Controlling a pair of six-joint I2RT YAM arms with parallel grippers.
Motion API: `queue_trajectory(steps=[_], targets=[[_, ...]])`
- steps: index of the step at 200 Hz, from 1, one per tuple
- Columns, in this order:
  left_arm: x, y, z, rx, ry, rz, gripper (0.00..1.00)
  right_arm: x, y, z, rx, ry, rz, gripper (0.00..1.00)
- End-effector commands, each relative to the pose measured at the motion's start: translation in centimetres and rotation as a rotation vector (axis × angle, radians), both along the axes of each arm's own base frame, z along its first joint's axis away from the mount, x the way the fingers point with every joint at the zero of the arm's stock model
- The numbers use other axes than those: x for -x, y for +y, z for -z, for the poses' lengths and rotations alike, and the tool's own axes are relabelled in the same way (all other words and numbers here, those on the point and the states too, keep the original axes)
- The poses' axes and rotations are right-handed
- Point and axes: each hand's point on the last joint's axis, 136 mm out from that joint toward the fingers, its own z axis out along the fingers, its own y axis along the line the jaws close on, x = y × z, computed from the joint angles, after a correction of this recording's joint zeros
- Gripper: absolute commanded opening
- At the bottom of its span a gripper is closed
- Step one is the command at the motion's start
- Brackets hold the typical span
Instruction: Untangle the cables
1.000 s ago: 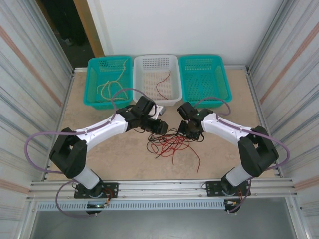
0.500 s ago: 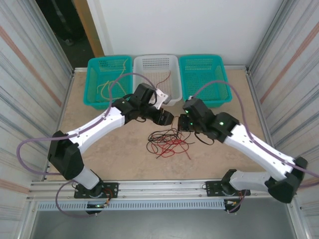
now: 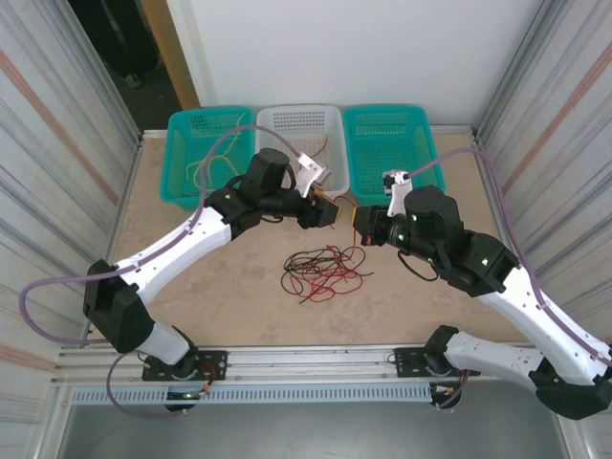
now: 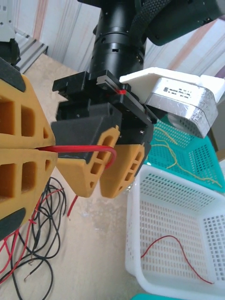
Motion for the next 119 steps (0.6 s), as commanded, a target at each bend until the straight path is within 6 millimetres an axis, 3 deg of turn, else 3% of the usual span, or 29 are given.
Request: queue_trajectory(steps=[1,16,30,39,52,78,100,119], targets=[[1.0,-0.3,-4.6,0.098,-0.087,0.046,0.25,0.0,0.2,-1.9,-0.027,-0.05,-0.026,0.0],[1.0,-0.2,-5.7,0.118,-0.094,0.032,0.09,0.0,0.2,-1.8,-0.027,-0.05,-0.025,0.0],[0.7,0.1,-6.9,0.136,-0.095,-0.001,0.0,0.0,0.2,-1.7,-0.024,-0.046,-0.024,0.0],[0.4,0.4,-7.7,0.143,-0.099,-0.035,0.0,-0.1,0.1,-1.4,-0.017,-0.041,-0.016,0.0],[0.1,0.8,-9.0,0.158,-0.106,-0.073,0.0,-0.3,-0.3,-1.0,-0.005,-0.033,0.007,0.12],[0.6,1.3,-12.8,0.246,-0.137,-0.086,0.0,-0.9,-0.7,0.4,0.015,-0.008,0.048,0.46],[1.0,1.5,-15.1,0.3,-0.148,-0.083,0.0,-1.6,-0.9,2.1,0.031,0.031,0.081,0.48],[1.0,1.7,-16.5,0.333,-0.147,-0.078,0.0,-2.1,-1.4,3.6,0.048,0.057,0.128,0.41]])
